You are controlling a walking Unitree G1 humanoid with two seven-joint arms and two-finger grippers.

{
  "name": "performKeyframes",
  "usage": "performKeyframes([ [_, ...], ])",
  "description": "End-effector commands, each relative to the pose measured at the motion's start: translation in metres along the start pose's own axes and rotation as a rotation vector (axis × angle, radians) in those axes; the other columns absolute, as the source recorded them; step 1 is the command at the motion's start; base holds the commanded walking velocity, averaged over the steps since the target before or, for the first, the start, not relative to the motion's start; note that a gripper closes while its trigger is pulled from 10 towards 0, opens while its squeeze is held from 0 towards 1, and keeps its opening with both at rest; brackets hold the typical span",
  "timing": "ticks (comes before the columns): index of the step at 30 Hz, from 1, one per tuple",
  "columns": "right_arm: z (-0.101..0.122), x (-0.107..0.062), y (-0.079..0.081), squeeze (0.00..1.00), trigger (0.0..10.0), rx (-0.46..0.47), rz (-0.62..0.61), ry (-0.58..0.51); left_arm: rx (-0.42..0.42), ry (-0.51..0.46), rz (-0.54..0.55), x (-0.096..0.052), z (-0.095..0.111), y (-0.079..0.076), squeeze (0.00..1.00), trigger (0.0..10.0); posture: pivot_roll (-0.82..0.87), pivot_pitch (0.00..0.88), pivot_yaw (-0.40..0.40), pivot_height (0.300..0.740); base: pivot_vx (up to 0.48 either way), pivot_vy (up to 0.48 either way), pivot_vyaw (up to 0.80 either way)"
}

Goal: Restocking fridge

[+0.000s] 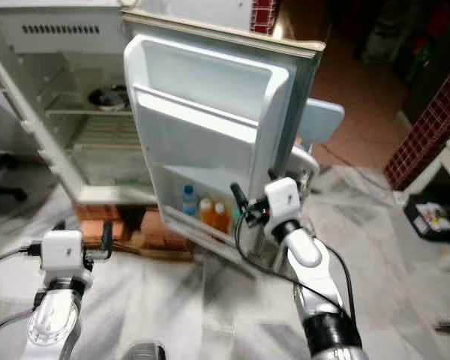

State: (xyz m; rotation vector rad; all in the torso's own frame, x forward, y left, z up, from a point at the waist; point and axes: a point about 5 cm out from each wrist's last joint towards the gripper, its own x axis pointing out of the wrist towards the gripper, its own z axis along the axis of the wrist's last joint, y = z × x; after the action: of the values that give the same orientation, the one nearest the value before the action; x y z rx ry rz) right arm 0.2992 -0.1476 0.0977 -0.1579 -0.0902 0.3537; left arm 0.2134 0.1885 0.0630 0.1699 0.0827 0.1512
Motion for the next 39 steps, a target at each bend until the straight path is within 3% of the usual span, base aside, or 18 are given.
performKeyframes([
  [1,0.0,0.0,-0.01,0.0,10.0,-0.015,-0.05,0.0,-0.009,-0.005,-0.012,0.002,0.003,-0.005,0.0,10.0,0.0,0.031,0.009,0.74,0.285,-0.292,0.0],
  [13,0.0,0.007,-0.001,0.0,10.0,0.032,-0.036,-0.022,-0.015,0.001,-0.024,0.005,0.003,-0.01,0.0,10.0,-0.01,0.035,0.02,0.74,0.281,-0.29,0.0],
  [21,-0.005,0.006,-0.003,0.0,10.0,-0.001,-0.043,-0.009,-0.034,0.023,0.018,0.0,-0.002,-0.007,0.0,10.0,0.0,0.039,0.012,0.74,0.0,0.0,0.0],
  [28,-0.001,0.012,-0.011,0.0,10.0,-0.028,-0.071,-0.032,-0.026,0.103,-0.018,-0.019,-0.016,-0.013,0.0,10.0,0.02,0.048,-0.01,0.74,0.0,0.0,0.59],
  [32,0.006,0.025,-0.019,0.0,10.0,-0.046,-0.107,-0.036,-0.024,0.255,-0.096,-0.033,-0.037,-0.023,0.0,10.0,0.04,0.048,-0.019,0.74,0.0,0.0,0.78],
  [36,0.014,0.036,-0.022,0.0,10.0,-0.066,-0.124,-0.052,-0.008,0.342,-0.16,-0.039,-0.049,-0.028,0.0,10.0,0.05,0.045,-0.023,0.74,0.0,0.0,0.76],
  [39,0.02,0.045,-0.024,0.0,10.0,-0.08,-0.137,-0.064,-0.004,0.346,-0.169,-0.038,-0.049,-0.029,0.0,10.0,0.05,0.041,-0.024,0.74,0.0,0.0,0.64],
])
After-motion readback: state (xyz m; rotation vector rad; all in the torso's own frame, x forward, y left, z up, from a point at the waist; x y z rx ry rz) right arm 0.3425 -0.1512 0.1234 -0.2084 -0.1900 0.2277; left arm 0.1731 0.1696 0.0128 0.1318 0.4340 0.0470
